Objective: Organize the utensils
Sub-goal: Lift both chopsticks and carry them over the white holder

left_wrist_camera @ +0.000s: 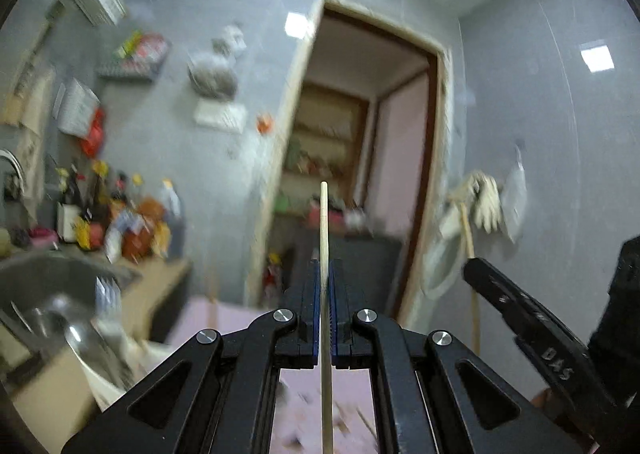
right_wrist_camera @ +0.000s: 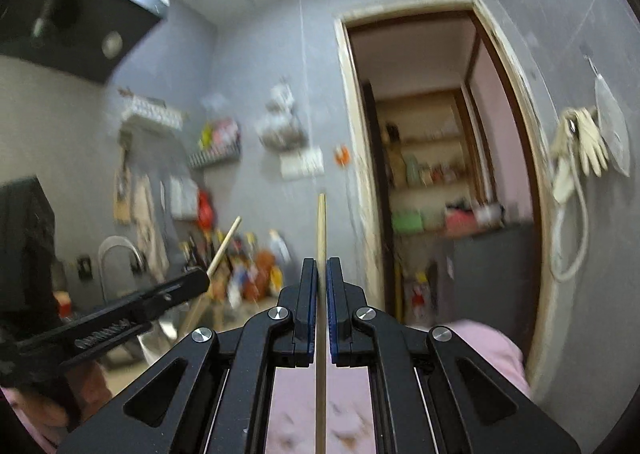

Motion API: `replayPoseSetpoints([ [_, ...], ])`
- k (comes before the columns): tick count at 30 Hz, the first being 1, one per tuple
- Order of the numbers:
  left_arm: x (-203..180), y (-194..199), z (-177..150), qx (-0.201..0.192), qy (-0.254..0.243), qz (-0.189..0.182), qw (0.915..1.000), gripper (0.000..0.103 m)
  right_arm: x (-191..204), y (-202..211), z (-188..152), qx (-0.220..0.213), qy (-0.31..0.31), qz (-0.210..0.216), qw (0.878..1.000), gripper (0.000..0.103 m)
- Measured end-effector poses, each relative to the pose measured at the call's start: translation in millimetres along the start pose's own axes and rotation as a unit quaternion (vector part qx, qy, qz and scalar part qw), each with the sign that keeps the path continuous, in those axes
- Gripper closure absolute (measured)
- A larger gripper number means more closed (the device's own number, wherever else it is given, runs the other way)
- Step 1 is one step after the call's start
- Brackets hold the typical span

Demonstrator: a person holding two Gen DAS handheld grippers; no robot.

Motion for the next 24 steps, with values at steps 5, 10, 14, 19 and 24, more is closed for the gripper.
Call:
replayPoseSetpoints([
  [5, 44.2, 5.6, 32.9, -0.061, 0.007, 0.031, 0.9977, 0.101, 24.6, -27.2, 16.6, -0.053, -0.031, 0.031, 0.998, 0.100],
  [10, 97.3, 10.0, 50.9, -0.093, 0.017, 0.063, 0.9935, 0.101, 46.1, -57.6, 9.8, -0.079, -0.061, 0.034, 0.994, 0.100],
  [14, 139.8, 6.2, 49.3, -0.105, 0.079, 0.080, 0.9881, 0.101, 52.5, -71.1, -5.4, -0.083, -0.066, 0.022, 0.994, 0.100],
  [19, 169.3, 4.4, 43.4, -0.111, 0.122, 0.103, 0.9808, 0.101, 50.0, -85.2, -21.2, -0.077, -0.080, 0.017, 0.994, 0.100],
  [24, 180.0, 4.1, 31.7, -0.112, 0.139, 0.125, 0.9760, 0.101, 48.6, -95.6, -32.0, -0.067, -0.101, 0.023, 0.992, 0.100],
])
Point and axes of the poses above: each gripper's, at about its wrist camera, not at the fingertips, and y roughly against the way its jaws point, x to its left, z to its top, the point moved 3 cm from there along -y, roughly the way its jaws point, and after that the axes turned 2 degrees about y, right-handed, at the moved point
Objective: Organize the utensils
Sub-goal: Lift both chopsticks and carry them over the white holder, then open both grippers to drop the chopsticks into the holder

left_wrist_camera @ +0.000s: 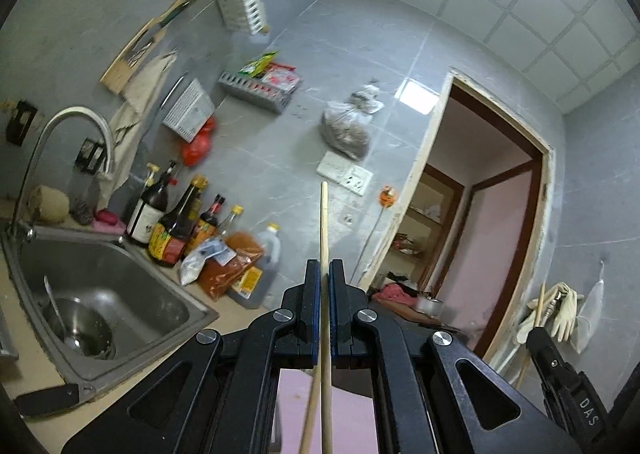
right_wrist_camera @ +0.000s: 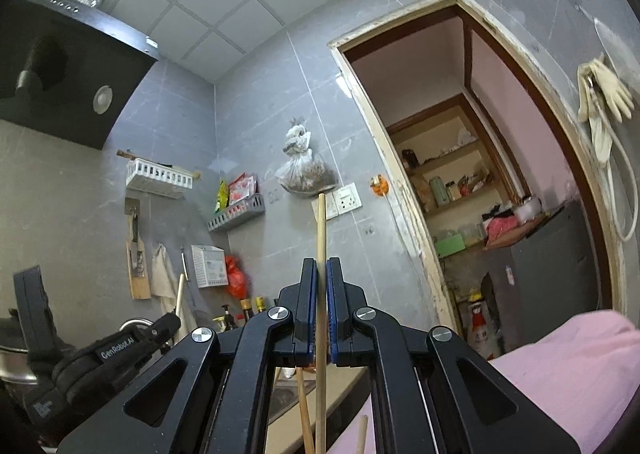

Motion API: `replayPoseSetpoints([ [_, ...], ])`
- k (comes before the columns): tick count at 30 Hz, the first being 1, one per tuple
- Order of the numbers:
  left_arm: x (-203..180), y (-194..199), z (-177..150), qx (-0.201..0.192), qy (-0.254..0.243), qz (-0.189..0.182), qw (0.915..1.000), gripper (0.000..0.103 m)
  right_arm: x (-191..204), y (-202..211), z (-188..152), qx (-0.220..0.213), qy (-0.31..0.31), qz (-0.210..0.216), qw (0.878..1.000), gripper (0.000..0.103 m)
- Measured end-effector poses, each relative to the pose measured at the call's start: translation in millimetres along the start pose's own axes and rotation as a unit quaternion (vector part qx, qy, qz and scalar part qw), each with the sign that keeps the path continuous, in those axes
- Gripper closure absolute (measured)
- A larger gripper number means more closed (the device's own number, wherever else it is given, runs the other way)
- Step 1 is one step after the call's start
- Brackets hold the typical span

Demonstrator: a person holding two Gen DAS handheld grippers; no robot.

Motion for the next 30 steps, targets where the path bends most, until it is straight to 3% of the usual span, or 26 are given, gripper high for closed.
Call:
replayPoseSetpoints([
  [11, 4.6, 2.6, -24.6, -0.015, -0.017, 0.046, 0.9987, 0.101, 3.7, -6.4, -26.5, 0.022, 0.023, -0.007, 0.999, 0.100],
  [21, -7.6, 13.7, -48.7, -0.005, -0.058, 0.061, 0.9964, 0.101, 9.8, -2.0, -43.7, 0.039, 0.051, -0.032, 0.997, 0.100],
  [26, -8.6, 17.8, -60.4, 0.004, -0.071, 0.079, 0.9944, 0.101, 13.5, 0.4, -52.0, 0.049, 0.066, -0.032, 0.996, 0.100],
  [30, -2.5, 17.7, -67.3, 0.033, -0.074, 0.085, 0.9930, 0.101, 14.8, 0.5, -56.5, 0.062, 0.066, -0.027, 0.996, 0.100],
])
Point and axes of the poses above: each gripper's, at about its wrist camera, not at the fingertips, and y roughly against the way its jaws point, x to its left, z to its top, the point moved 3 cm from there along -y, roughly the way its jaws point, and after that the axes turned 2 degrees about y, right-handed, at the moved point
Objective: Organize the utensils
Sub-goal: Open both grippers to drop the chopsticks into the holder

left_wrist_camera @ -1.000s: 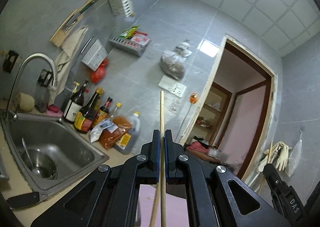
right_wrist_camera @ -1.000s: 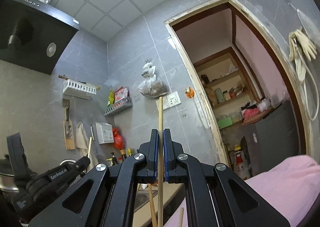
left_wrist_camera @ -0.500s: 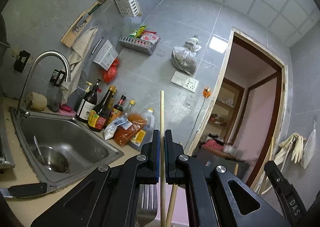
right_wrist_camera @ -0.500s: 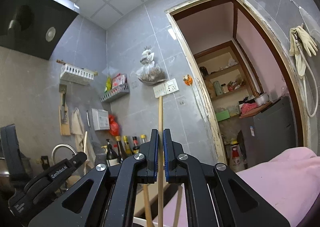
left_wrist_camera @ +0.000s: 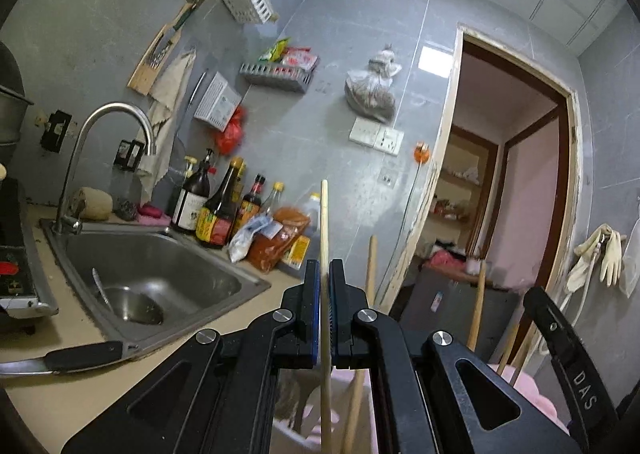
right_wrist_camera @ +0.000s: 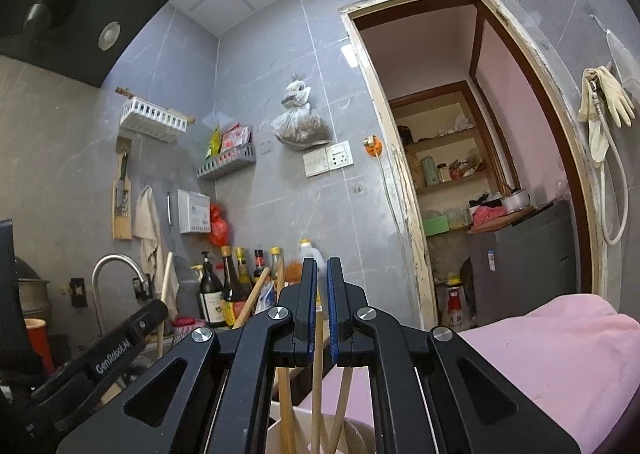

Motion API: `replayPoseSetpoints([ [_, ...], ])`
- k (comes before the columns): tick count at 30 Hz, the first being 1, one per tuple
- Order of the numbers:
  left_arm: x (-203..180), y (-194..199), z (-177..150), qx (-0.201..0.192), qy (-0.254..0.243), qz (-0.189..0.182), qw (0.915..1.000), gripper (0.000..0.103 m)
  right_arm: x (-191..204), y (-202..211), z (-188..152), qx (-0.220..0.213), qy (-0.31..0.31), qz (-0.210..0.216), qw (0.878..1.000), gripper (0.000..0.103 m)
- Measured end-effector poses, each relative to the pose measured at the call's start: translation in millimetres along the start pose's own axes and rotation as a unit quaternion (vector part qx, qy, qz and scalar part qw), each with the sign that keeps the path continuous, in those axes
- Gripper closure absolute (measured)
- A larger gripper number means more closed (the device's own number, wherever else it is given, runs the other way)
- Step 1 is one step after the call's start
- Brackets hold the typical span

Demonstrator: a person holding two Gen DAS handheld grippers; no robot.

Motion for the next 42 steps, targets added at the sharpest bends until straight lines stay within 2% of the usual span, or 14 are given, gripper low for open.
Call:
replayPoseSetpoints([
  [6, -0.3, 4.9, -8.7, 0.039, -0.001, -0.022, 0.9990, 0.101, 2.6, 4.8, 3.2, 0.012, -0.004, 0.015, 1.000, 0.097],
  [8, -2.3, 6.5, -9.8, 0.053, -0.002, -0.030, 0.9981, 0.101, 1.1, 8.4, 7.3, 0.015, -0.006, 0.016, 1.000, 0.093],
  [10, -2.8, 9.1, -12.0, 0.060, -0.003, -0.030, 0.9978, 0.101, -1.5, 12.5, 10.6, 0.016, -0.007, 0.018, 1.000, 0.080],
  [14, -6.3, 12.8, -15.9, 0.069, -0.006, -0.029, 0.9972, 0.100, -10.1, 20.6, 15.0, 0.022, -0.006, 0.012, 1.000, 0.079],
  [17, -8.1, 15.6, -15.4, 0.074, 0.000, -0.034, 0.9966, 0.098, -20.4, 28.4, 18.8, 0.032, -0.013, 0.006, 0.999, 0.071],
  [19, -12.4, 21.6, -13.4, 0.071, -0.003, -0.036, 0.9968, 0.091, -28.5, 35.9, 23.3, 0.036, -0.016, -0.001, 0.999, 0.059],
  [23, -30.7, 39.9, -12.1, 0.065, -0.027, -0.059, 0.9958, 0.075, -43.0, 53.5, 34.9, 0.051, 0.006, -0.016, 0.999, 0.051],
  [25, -39.7, 46.1, -13.5, 0.073, -0.030, -0.075, 0.9941, 0.064, -52.9, 63.9, 40.6, 0.063, 0.015, -0.018, 0.998, 0.035],
  [27, -50.7, 51.1, -15.7, 0.085, -0.038, -0.092, 0.9914, 0.060, -64.6, 76.4, 46.0, 0.074, 0.017, -0.020, 0.997, 0.024],
  [30, -68.5, 54.5, -20.1, 0.113, -0.054, -0.111, 0.9859, 0.053, -77.2, 92.8, 51.9, 0.082, 0.031, -0.030, 0.996, 0.020],
  [32, -81.2, 57.8, -26.7, 0.135, -0.064, -0.122, 0.9812, 0.043, -86.2, 104.0, 54.2, 0.088, 0.037, -0.033, 0.995, 0.014],
  [34, -91.6, 60.8, -34.3, 0.157, -0.071, -0.130, 0.9765, 0.032, -94.1, 113.4, 55.8, 0.097, 0.041, -0.037, 0.994, 0.001],
  [39, -118.4, 69.2, -56.1, 0.196, -0.108, -0.152, 0.9626, 0.021, -108.3, 135.9, 55.5, 0.120, 0.065, -0.044, 0.990, 0.000],
  [42, -135.5, 73.1, -71.2, 0.227, -0.144, -0.160, 0.9498, 0.017, -117.8, 144.3, 51.1, 0.148, 0.072, -0.046, 0.985, 0.000],
])
Point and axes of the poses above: each gripper's, at about its wrist camera, not at the fingertips, and y roughly against the way its jaws point, x to its left, z to its top, the point moved 3 cm from there along -y, roughly the way its jaws point, and after that the axes turned 2 degrees about y, right-handed, at the moved point
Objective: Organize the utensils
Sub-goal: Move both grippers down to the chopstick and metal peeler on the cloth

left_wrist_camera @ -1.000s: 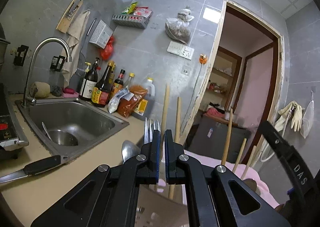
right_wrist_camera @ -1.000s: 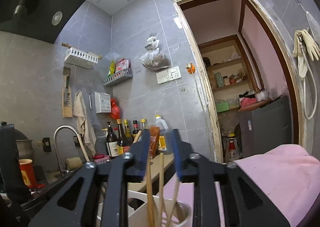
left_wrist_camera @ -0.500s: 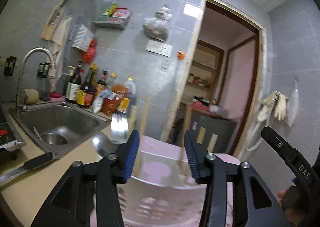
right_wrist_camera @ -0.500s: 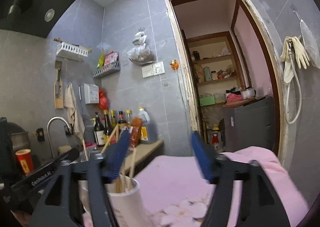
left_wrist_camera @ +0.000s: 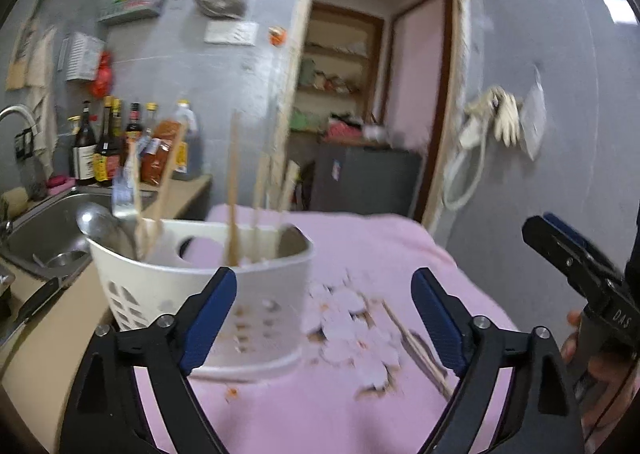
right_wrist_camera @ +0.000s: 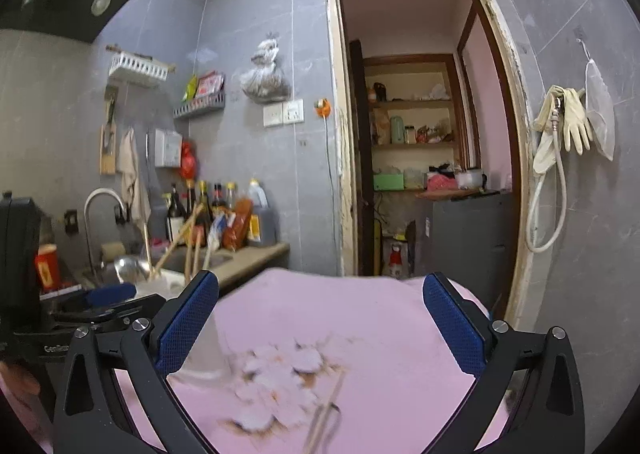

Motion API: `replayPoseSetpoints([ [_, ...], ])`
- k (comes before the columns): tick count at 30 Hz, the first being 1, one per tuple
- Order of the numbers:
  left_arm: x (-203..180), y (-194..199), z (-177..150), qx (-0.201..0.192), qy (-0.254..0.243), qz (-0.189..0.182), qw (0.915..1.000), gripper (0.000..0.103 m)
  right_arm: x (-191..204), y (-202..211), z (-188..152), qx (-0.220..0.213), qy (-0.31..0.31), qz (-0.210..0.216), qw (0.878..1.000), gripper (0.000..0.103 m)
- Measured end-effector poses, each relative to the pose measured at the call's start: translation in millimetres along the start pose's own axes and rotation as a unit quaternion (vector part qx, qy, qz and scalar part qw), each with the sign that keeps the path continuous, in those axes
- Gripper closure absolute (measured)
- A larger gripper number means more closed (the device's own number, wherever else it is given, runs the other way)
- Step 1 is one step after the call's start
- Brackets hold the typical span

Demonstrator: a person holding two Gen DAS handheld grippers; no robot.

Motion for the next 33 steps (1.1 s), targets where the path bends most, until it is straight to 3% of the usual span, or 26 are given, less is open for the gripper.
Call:
replayPoseSetpoints([
  [4, -15.5, -17.9, -16.6, 0.059, -0.031, -0.001, 0.9978, 0.017, -15.3, 2.7, -16.6, 0.055, 0.013, -0.005, 0.998, 0.000],
  [11, -21.1, -47.6, -47.1, 0.161, -0.028, 0.008, 0.9865, 0.017, -32.0, -10.7, -49.7, 0.162, 0.002, 0.001, 0.987, 0.000],
  [14, -17.6, -55.6, -54.9, 0.189, -0.022, 0.015, 0.9817, 0.017, -33.1, -20.9, -63.8, 0.207, 0.001, 0.003, 0.978, 0.004],
  [16, -15.3, -60.0, -59.6, 0.206, -0.017, 0.015, 0.9782, 0.017, -32.1, -26.9, -73.9, 0.237, 0.002, 0.010, 0.972, 0.012],
  [21, -9.9, -67.3, -65.1, 0.229, -0.008, 0.015, 0.9734, 0.017, -27.7, -39.7, -99.2, 0.305, 0.016, 0.019, 0.952, 0.029],
  [25, -6.8, -69.3, -65.2, 0.239, -0.002, 0.012, 0.9709, 0.017, -19.6, -44.8, -112.1, 0.336, 0.026, 0.038, 0.941, 0.030],
  [33, -0.3, -79.3, -66.6, 0.270, 0.018, 0.003, 0.9627, 0.017, -1.6, -53.4, -118.1, 0.357, 0.048, 0.060, 0.931, 0.030],
])
Point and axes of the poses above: each gripper's, at about its wrist camera, not at the fingertips, and y roughly against the way its jaws point, x to its left, z to its top, the point moved 3 cm from there along -y, roughly the way its jaws point, and after that the axes turned 2 degrees about y, right-handed, at the moved point
